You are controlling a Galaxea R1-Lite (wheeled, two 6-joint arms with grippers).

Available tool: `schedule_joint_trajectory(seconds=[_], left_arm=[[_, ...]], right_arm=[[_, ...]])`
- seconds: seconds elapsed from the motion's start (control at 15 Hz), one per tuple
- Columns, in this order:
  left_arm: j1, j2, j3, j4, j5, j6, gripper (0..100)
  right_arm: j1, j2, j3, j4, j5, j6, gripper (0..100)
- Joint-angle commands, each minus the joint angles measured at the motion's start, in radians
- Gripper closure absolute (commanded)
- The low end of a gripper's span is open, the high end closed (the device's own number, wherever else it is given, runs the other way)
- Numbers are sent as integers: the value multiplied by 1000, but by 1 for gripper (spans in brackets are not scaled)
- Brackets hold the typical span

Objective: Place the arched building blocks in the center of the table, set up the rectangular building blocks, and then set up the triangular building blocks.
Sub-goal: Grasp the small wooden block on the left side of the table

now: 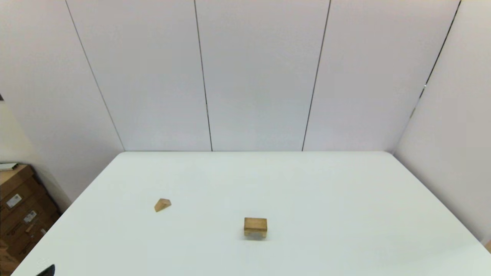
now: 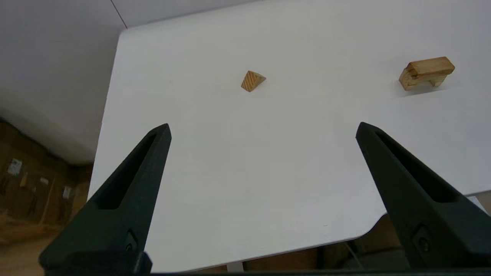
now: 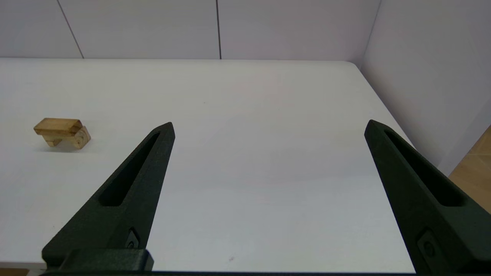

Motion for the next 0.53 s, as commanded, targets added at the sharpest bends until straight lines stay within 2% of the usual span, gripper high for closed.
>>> schedule_joint_trajectory(seconds=[0.07, 0.2, 0.4, 0.53], left_arm=[[-12, 743, -399, -5, 26, 6, 0], [-10, 942, -485, -4, 26, 6, 0], [-10, 1086, -517, -1, 21, 49, 0], [-9, 1189, -559, 47, 16, 78, 0]], right_arm=[[0, 0, 0, -1, 0, -1, 0], [1, 0, 2, -1, 0, -1, 0], [1, 0, 2, -1, 0, -1, 0], [1, 0, 0, -1, 0, -1, 0]])
